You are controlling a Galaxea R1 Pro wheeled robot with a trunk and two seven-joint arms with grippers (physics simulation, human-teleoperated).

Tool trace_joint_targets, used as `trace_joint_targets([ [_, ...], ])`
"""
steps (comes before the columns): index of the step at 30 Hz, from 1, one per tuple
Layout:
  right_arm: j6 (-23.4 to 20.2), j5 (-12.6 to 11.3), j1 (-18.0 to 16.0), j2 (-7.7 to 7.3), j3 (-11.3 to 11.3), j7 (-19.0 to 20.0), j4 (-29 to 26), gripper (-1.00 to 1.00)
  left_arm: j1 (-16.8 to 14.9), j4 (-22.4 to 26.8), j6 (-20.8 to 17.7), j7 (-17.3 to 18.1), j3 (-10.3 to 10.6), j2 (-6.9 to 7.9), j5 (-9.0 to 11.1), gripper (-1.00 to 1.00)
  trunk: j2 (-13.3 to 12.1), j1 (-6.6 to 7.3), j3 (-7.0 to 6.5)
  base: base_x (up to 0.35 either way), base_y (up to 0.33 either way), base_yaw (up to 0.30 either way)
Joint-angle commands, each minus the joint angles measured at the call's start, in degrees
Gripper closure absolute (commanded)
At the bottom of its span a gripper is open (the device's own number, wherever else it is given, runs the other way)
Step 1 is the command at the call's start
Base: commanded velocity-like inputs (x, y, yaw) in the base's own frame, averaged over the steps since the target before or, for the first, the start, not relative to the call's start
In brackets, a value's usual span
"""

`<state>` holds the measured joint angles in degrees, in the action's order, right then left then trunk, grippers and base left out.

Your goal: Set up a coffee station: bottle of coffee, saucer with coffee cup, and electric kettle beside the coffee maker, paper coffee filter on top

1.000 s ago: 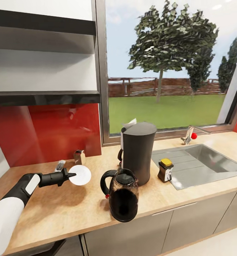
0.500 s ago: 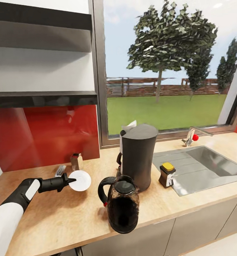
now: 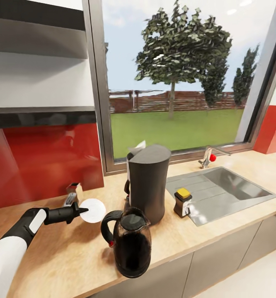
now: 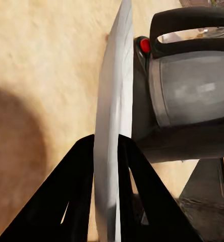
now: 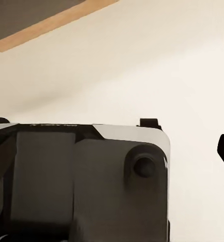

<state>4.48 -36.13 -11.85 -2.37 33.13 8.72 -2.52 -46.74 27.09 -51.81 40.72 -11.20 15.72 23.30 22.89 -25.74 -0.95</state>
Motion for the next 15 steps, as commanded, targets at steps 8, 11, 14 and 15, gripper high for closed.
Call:
trace_joint_targets([
  [8,0.2,-0.6,0.0,-0.01,0.4,0.2,0.1,-1.0,0.8,-0.2,0.4,0.0,-0.3,0.14,-0.3,1.0,0.0,-0.04,0.02,0.112,0.03,-0.007],
  [11,0.2,-0.6,0.0,-0.01,0.4,0.2,0.1,-1.0,2.2,-0.3,4.4,-0.9,-0.4,0.16,-0.3,1.0,0.0,-0.04,0.02,0.008,0.002,0.0],
  [14,0.2,-0.6,0.0,-0.01,0.5,0.2,0.0,-1.0,2.8,-0.3,6.6,-1.6,-0.3,0.11,-0.2,1.0,0.0,-0.04,0.02,0.002,0.001,0.0],
  [15,0.2,-0.6,0.0,-0.01,0.5,0.2,0.0,-1.0,2.8,-0.3,6.8,-1.7,-0.3,0.08,-0.2,1.0,0.0,-0.04,0.02,0.0,0.0,0.0],
])
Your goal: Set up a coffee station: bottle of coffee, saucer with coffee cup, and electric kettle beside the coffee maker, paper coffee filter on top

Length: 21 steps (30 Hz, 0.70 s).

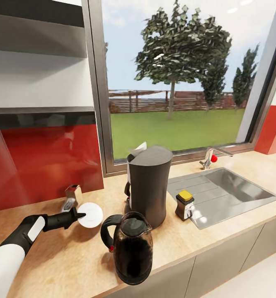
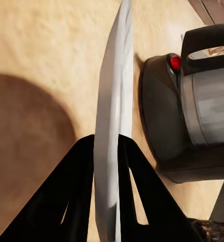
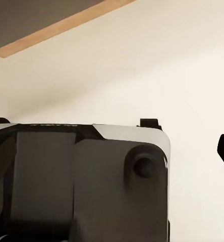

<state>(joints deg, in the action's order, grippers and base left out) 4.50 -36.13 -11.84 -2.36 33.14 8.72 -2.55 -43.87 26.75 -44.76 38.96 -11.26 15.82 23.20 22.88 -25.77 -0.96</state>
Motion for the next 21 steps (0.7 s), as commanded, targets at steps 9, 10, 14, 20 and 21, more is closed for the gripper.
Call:
trace_joint_targets([
  [9,0.2,-0.6,0.0,0.0,0.5,0.2,0.1,-1.0,0.2,-1.1,0.4,0.0,-0.4,-0.75,0.0,1.0,0.0,-0.02,0.02,0.009,0.0,0.0],
  [10,0.2,-0.6,0.0,0.0,0.4,0.2,0.1,-1.0,0.2,-1.2,0.4,0.0,-0.4,-0.81,0.0,1.0,0.0,-0.02,0.02,0.117,0.0,0.0],
  [14,0.2,-0.6,0.0,0.03,0.4,0.2,0.1,-1.0,0.5,-1.3,0.5,0.0,-0.4,-1.37,0.1,1.0,0.0,-0.02,0.02,0.228,0.0,0.0],
  [20,0.2,-0.6,0.0,-0.01,0.4,0.2,0.1,-1.0,0.6,-1.4,0.5,0.0,-0.4,-1.47,-0.1,1.0,0.0,-0.02,0.02,0.076,0.0,0.0],
  [21,0.2,-0.6,0.0,-0.01,0.4,0.2,0.1,-1.0,0.6,-1.4,0.5,0.1,-0.4,-1.45,-0.1,1.0,0.0,-0.02,0.02,0.012,0.0,0.0],
])
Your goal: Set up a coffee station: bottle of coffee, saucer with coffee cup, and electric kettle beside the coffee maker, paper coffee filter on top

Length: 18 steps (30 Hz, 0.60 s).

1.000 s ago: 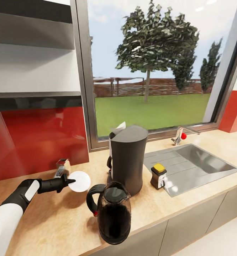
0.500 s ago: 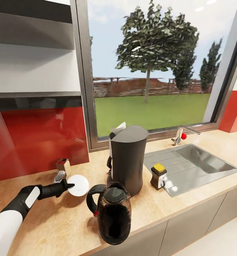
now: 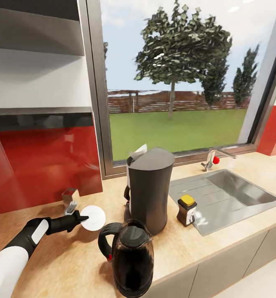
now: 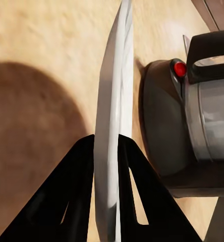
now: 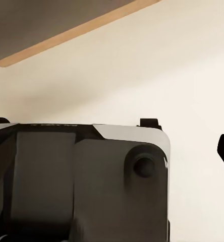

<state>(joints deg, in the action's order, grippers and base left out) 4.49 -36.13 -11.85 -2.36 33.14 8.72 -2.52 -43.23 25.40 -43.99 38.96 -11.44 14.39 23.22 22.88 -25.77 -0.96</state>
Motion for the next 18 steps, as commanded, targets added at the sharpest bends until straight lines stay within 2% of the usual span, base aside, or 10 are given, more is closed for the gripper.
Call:
trace_joint_targets([
  [1,0.2,-0.6,0.0,-0.01,0.4,0.2,0.1,-1.0,0.0,0.0,-0.2,0.1,-0.2,-0.01,-0.1,1.0,0.0,-0.02,0.02,0.008,0.0,0.0],
  [5,0.2,-0.6,0.0,-0.01,0.4,0.2,0.1,-1.0,0.0,-0.1,-0.2,0.1,-0.2,0.02,-0.2,1.0,0.0,-0.02,0.02,0.003,0.0,-0.041],
  [12,0.2,-0.6,0.0,-0.01,0.4,0.2,0.1,-1.0,0.7,-0.2,0.0,0.1,-0.2,-0.05,-0.1,1.0,0.0,-0.02,0.02,0.0,0.0,-0.183],
  [18,0.2,-0.6,0.0,-0.01,0.4,0.2,0.1,-1.0,1.1,-0.2,0.0,0.1,-0.2,-0.05,-0.1,1.0,0.0,-0.02,0.02,0.0,0.0,-0.022],
])
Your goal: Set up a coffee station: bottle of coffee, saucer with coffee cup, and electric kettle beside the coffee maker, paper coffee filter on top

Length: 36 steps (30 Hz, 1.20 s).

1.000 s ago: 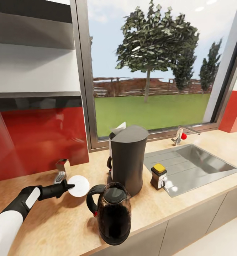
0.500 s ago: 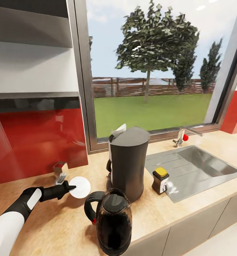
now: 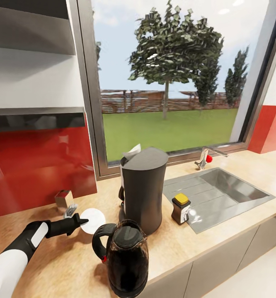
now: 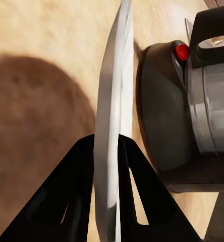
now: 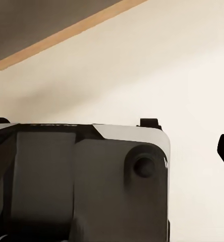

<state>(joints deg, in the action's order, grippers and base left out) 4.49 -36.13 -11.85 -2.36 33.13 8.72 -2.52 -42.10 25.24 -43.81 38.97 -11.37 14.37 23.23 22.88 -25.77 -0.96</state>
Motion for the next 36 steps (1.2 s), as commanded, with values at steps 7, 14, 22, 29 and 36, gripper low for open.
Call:
trace_joint_targets([
  [7,0.2,-0.6,0.0,0.0,0.4,0.2,0.1,-1.0,0.1,0.0,-0.2,0.1,-0.2,-0.07,-0.1,1.0,0.0,-0.02,0.02,0.0,0.0,-0.001],
  [14,0.2,-0.6,0.0,-0.01,0.5,0.2,0.1,-1.0,0.3,0.1,-0.2,0.1,-0.3,-0.5,0.1,1.0,0.0,-0.02,0.02,0.0,0.0,-0.019],
  [22,0.2,-0.6,0.0,0.0,0.5,0.2,0.1,-1.0,0.3,0.1,-0.2,0.0,-0.3,-0.51,0.0,1.0,0.0,-0.02,0.02,0.0,0.0,-0.131],
  [29,0.2,-0.6,0.0,-0.01,0.5,0.2,0.1,-1.0,0.3,0.1,-0.2,0.2,-0.3,-0.56,0.1,1.0,0.0,-0.02,0.02,0.0,0.0,-0.005],
  [36,0.2,-0.6,0.0,-0.01,0.5,0.2,0.1,-1.0,0.3,0.1,-0.2,0.0,-0.3,-0.75,-0.1,-1.0,0.0,-0.02,0.02,0.0,0.0,0.0],
])
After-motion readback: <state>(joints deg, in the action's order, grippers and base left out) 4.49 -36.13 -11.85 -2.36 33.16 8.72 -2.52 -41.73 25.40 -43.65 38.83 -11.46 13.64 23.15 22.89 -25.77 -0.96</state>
